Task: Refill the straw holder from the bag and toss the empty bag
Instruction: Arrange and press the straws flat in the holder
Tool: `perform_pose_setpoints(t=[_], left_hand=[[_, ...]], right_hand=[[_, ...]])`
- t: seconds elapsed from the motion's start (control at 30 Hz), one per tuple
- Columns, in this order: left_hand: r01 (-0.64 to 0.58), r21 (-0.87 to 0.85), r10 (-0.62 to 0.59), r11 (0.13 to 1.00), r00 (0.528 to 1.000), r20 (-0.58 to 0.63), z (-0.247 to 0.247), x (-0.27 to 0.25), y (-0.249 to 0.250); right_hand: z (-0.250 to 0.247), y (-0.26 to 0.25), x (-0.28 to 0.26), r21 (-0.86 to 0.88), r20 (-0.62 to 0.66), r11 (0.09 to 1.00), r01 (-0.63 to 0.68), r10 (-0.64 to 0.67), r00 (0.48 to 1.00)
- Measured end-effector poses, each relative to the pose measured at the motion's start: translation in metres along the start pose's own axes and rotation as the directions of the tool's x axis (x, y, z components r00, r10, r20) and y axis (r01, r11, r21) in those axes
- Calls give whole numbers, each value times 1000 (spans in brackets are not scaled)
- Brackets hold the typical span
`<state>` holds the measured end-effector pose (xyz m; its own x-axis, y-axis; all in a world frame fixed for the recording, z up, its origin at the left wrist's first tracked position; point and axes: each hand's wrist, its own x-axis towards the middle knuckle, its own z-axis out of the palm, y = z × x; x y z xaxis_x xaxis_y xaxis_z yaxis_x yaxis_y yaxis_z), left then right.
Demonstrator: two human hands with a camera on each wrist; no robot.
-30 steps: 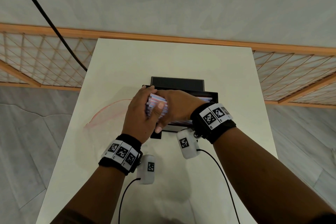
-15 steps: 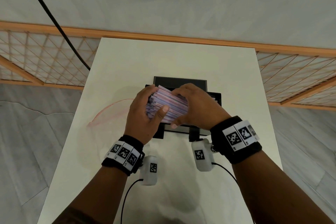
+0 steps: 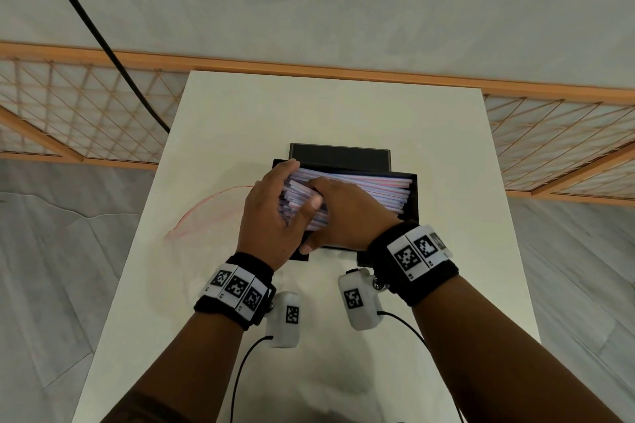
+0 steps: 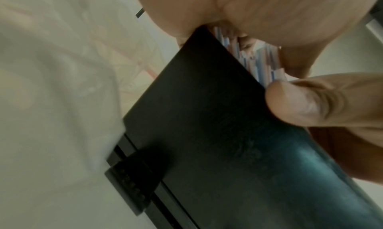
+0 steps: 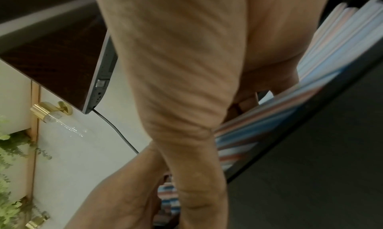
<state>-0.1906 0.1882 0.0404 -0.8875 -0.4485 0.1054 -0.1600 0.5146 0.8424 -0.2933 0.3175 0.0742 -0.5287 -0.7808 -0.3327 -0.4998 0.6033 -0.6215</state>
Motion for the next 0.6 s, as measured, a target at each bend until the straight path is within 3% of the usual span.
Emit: perform_pose_setpoints(t=[0.43, 0.6], left_hand=[[8, 43, -9, 999, 1000, 10, 0, -1, 0], [-18, 45, 17, 999, 999, 27, -2, -4, -2]], right_hand=[[4, -2, 11, -71, 103, 995, -66, 73, 992], [-6, -6, 12, -53, 159, 999, -10, 19, 987]])
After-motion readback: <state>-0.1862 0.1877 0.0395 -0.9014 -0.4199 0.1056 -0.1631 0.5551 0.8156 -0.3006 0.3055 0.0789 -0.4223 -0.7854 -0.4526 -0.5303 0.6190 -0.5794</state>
